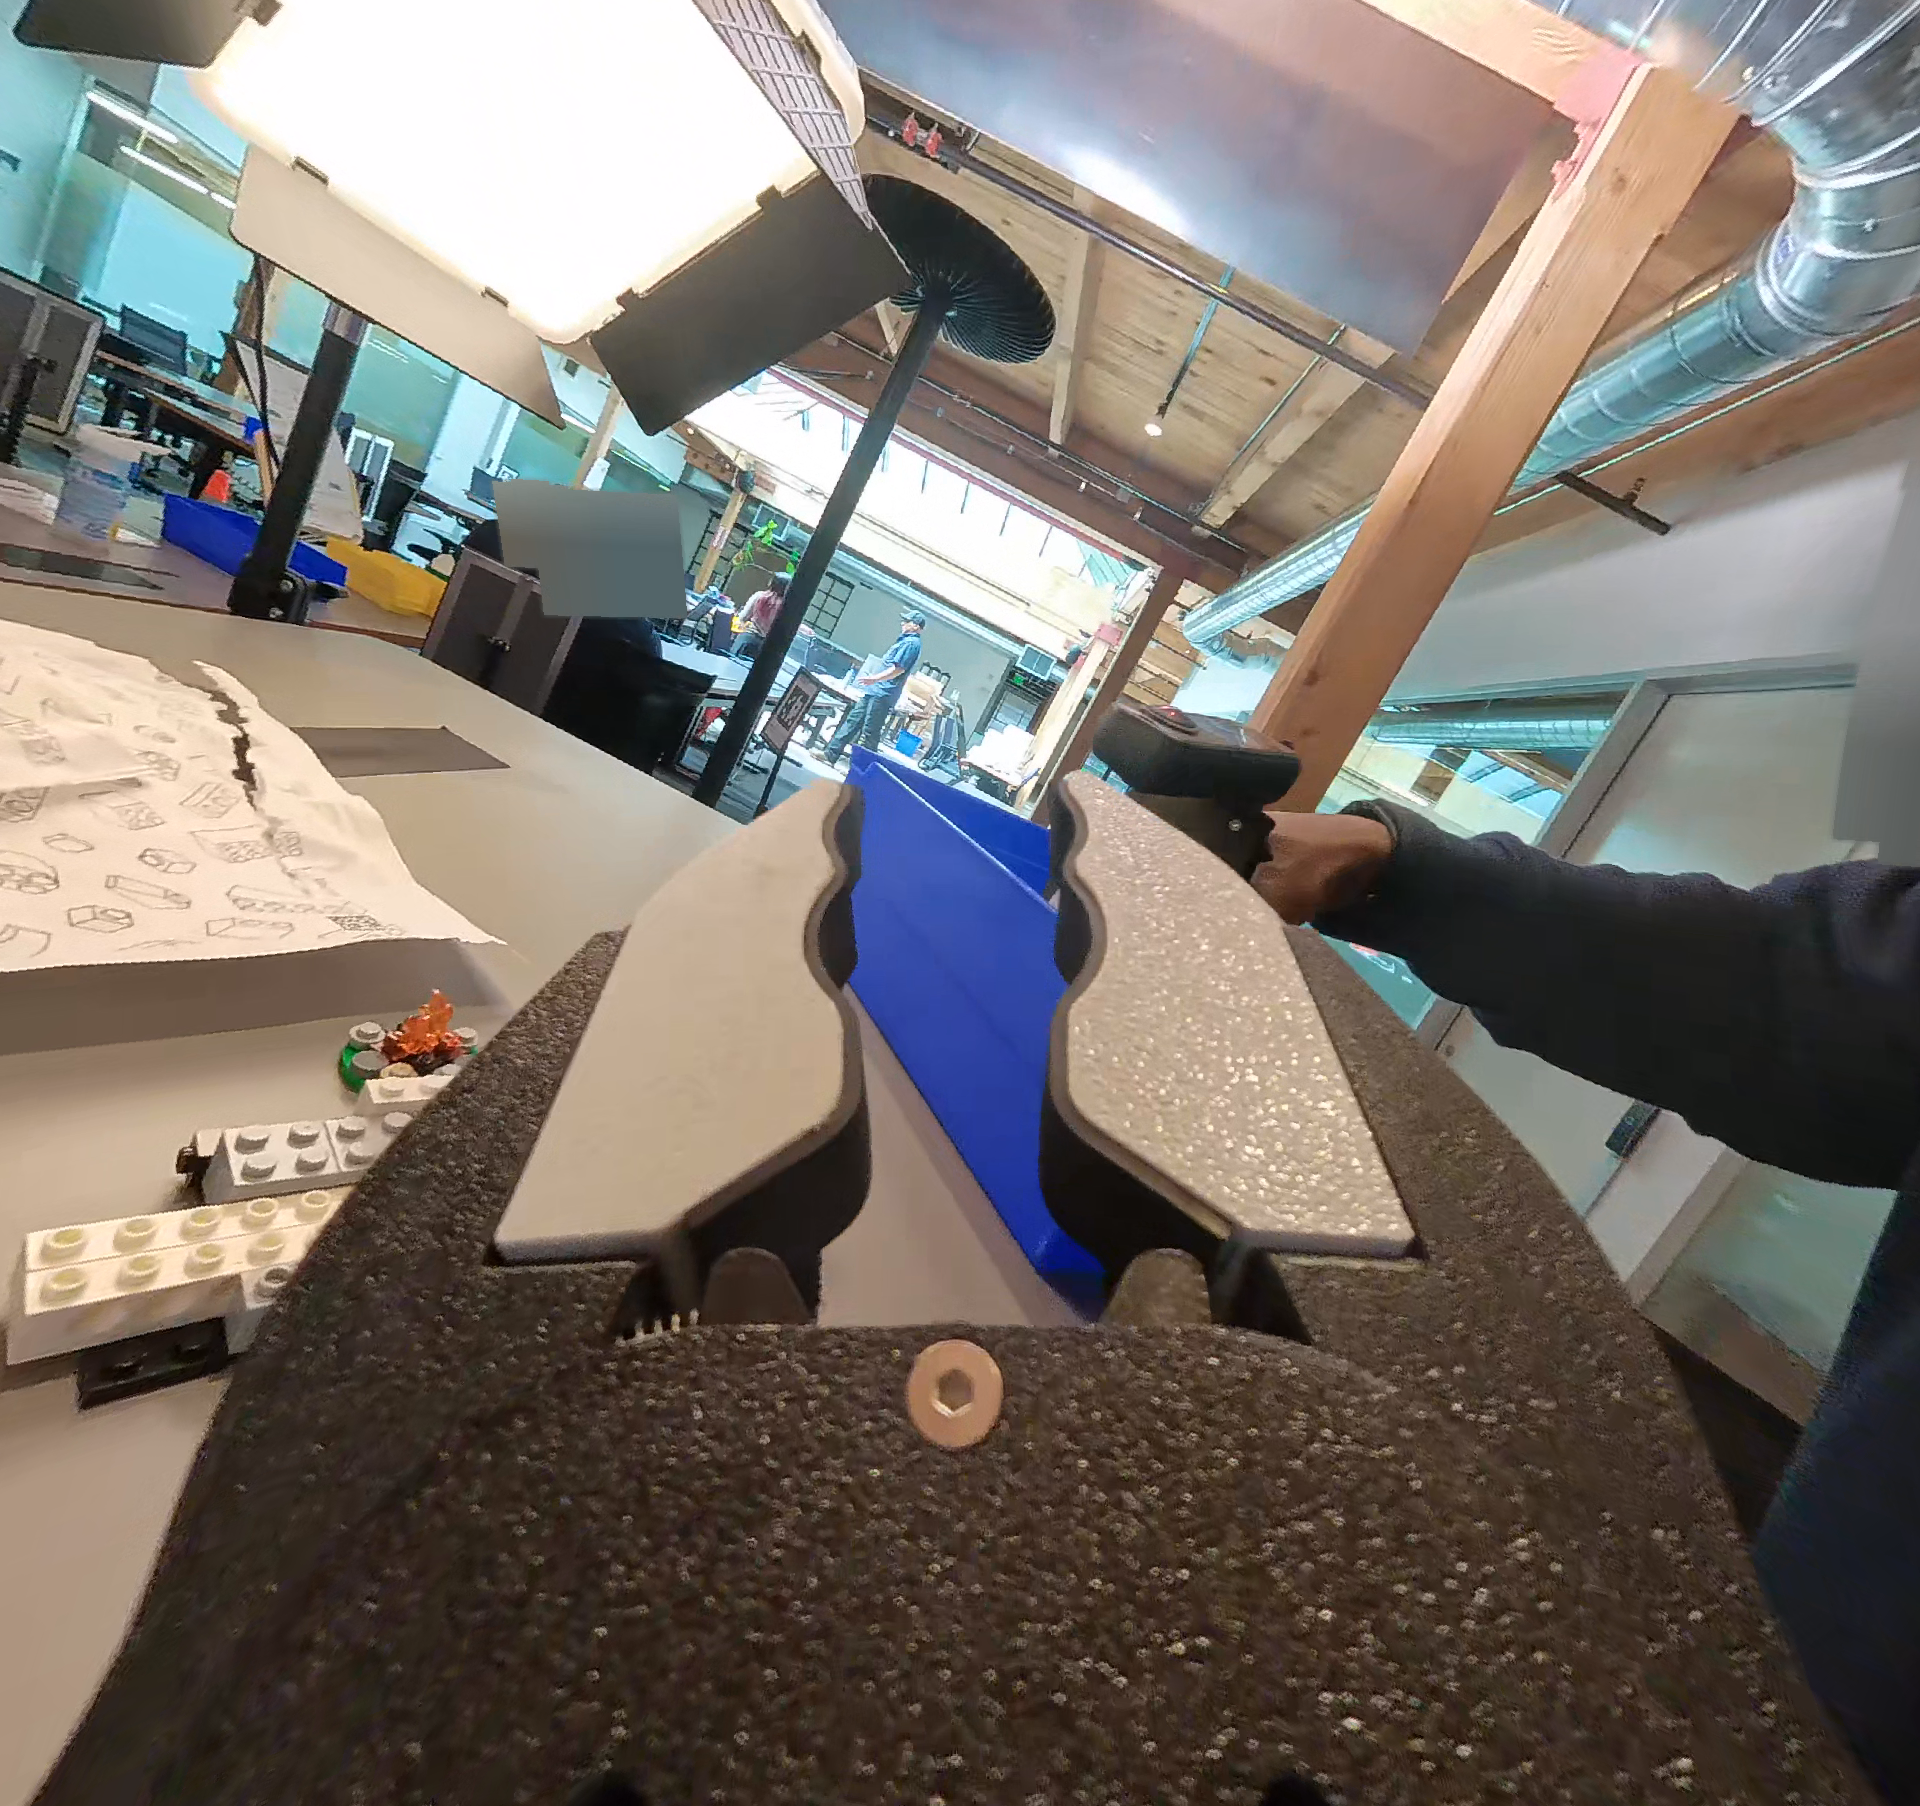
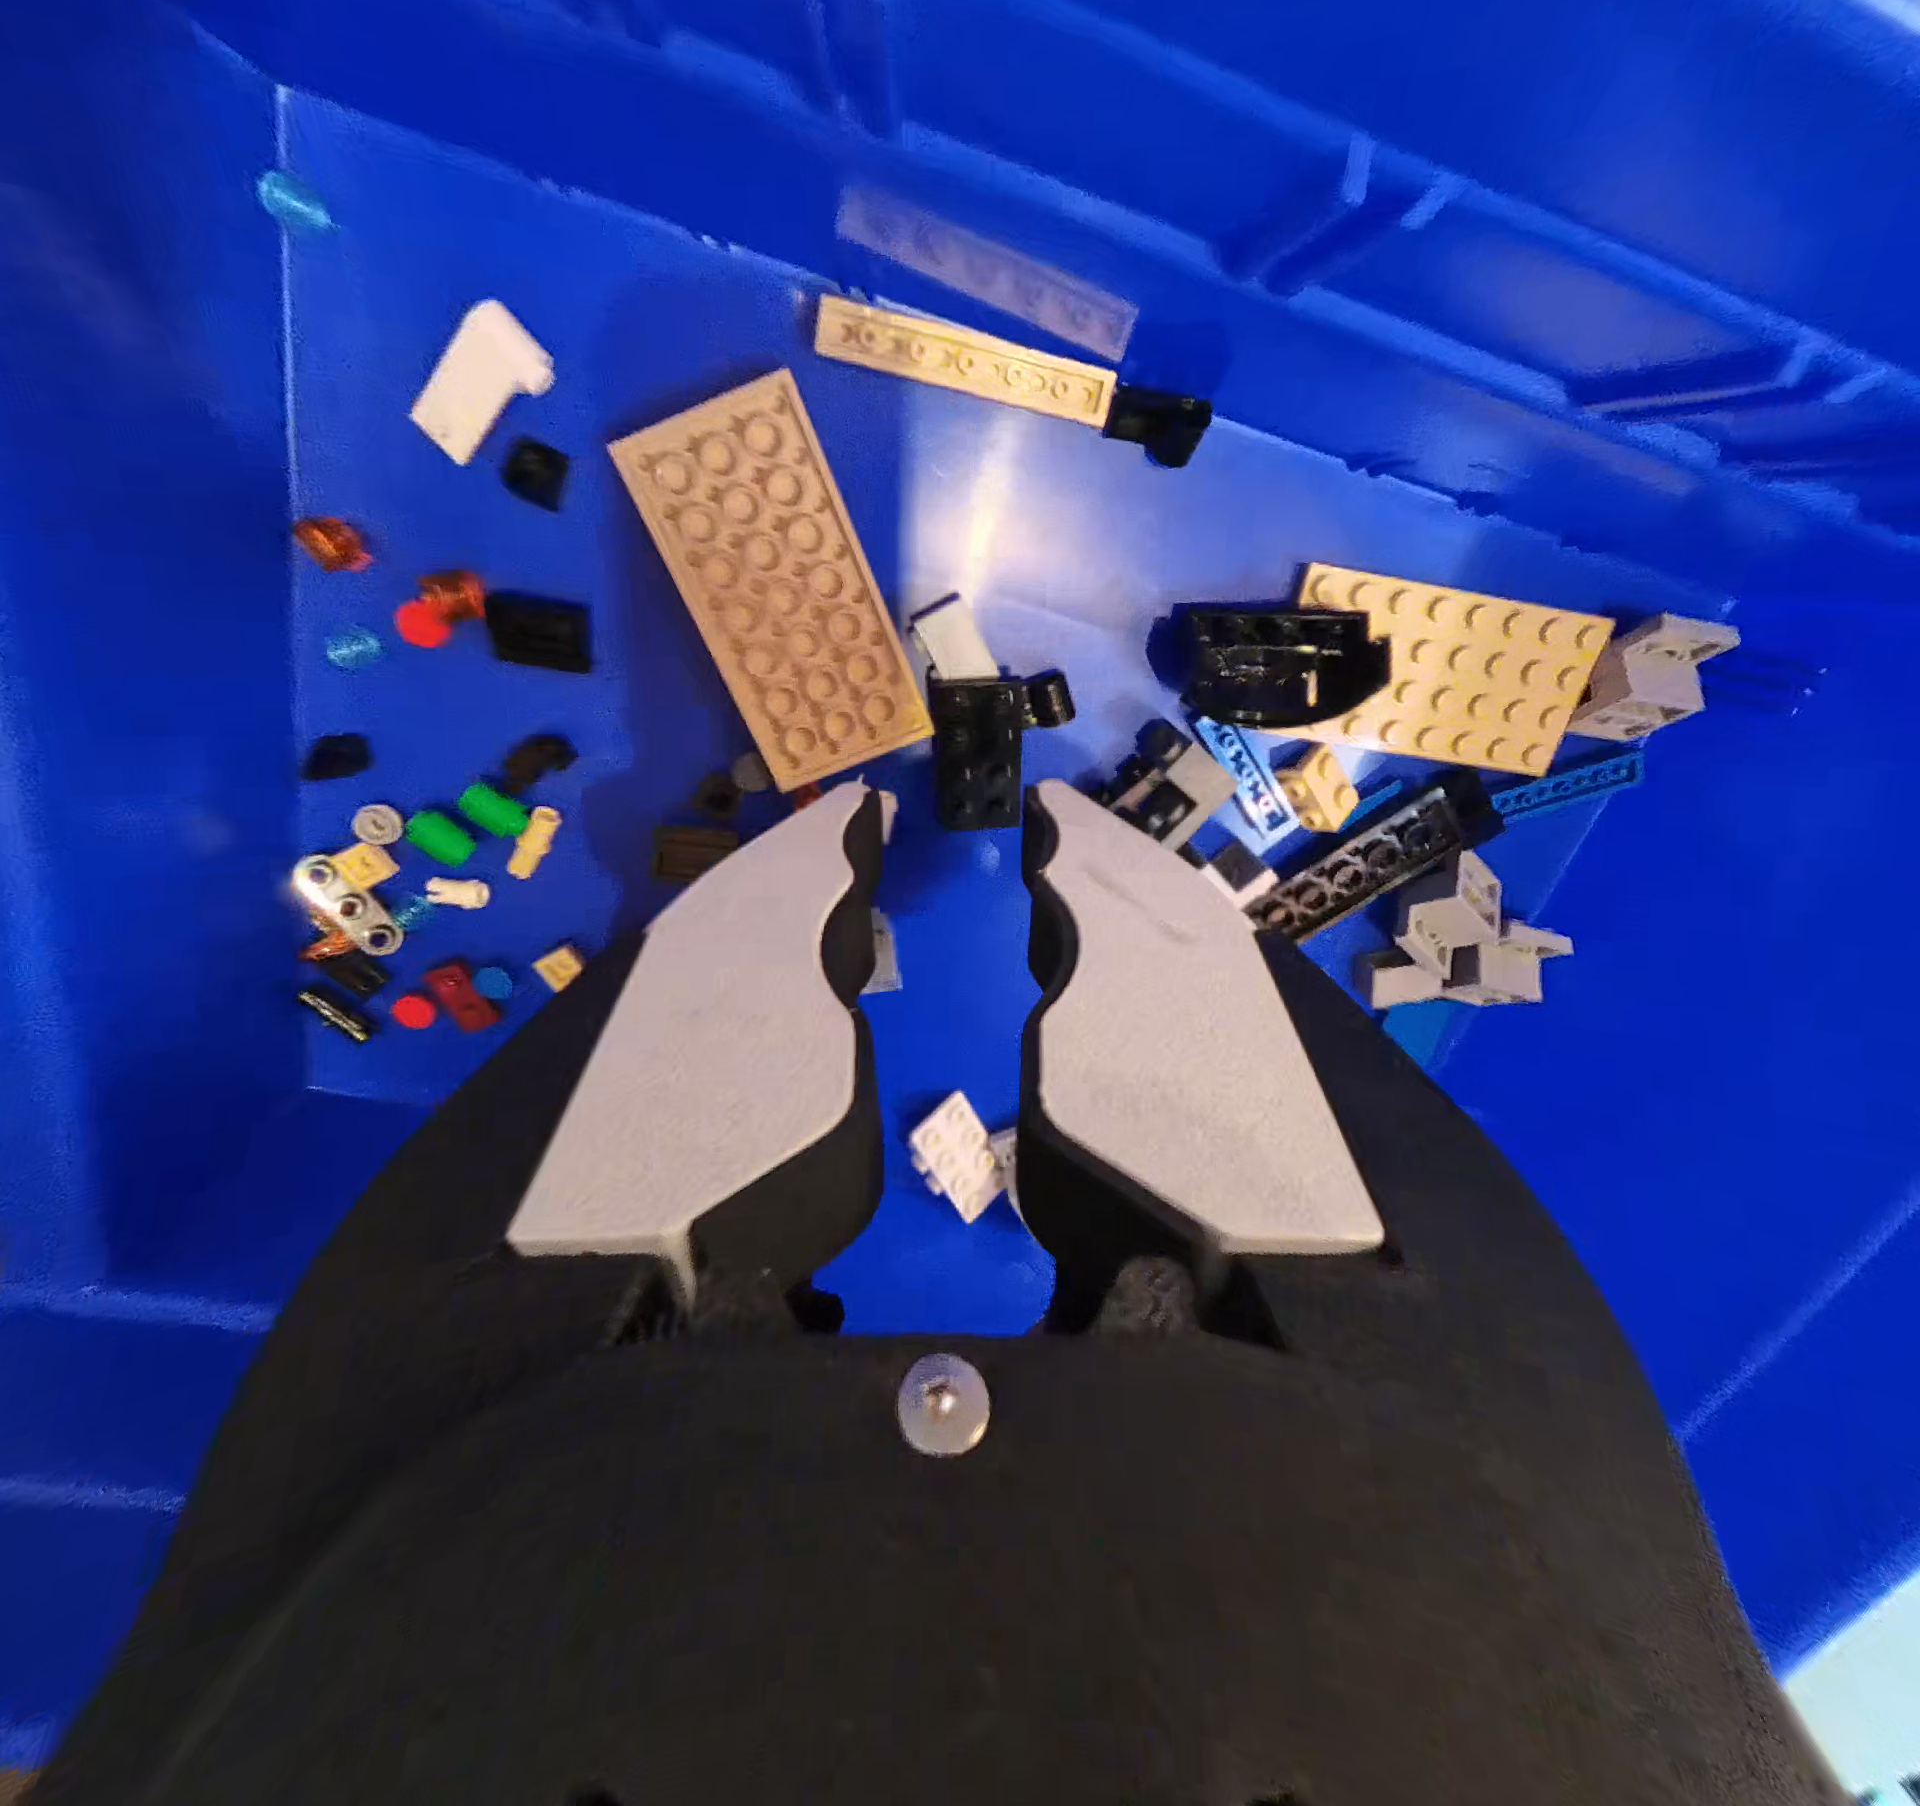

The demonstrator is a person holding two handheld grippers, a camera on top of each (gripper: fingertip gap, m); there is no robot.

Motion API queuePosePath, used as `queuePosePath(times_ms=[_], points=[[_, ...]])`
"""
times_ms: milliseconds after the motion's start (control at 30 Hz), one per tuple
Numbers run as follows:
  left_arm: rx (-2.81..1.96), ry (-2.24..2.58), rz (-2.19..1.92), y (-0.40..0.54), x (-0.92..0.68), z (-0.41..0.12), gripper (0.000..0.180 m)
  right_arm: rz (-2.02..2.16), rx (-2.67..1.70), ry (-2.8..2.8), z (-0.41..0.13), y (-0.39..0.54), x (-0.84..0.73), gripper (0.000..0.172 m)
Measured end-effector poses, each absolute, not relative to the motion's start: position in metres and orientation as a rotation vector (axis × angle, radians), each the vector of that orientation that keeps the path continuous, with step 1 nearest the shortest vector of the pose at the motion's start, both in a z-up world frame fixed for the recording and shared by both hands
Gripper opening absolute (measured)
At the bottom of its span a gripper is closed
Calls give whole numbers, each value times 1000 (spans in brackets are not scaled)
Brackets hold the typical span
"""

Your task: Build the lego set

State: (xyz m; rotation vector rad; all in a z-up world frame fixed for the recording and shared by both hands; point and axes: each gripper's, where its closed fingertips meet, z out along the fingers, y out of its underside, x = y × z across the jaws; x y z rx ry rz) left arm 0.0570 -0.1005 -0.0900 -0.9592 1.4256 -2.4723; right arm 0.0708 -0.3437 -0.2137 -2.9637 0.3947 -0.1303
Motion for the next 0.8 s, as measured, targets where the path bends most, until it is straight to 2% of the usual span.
queuePosePath(times_ms=[167, 333, 433, 600, 800], points=[[-917, 1484, -2441, -109, 52, -92, 35, -84, -3044, 368, -228, -349, 75, 26], [-878, 1511, -2440, -113, 43, -92, 35, -2, -3040, 406, -229, -346, 76, 17], [-888, 1507, -2468, -108, 34, -92, 35, -34, -3072, 411, -224, -352, 78, 17], [-889, 1555, -2429, -97, 16, -95, 34, -57, -2983, 419, -178, -332, 64, 17], [-896, 1698, -2271, -82, 0, -106, 32, 13, -2773, 220, -114, -225, -10, 16]])
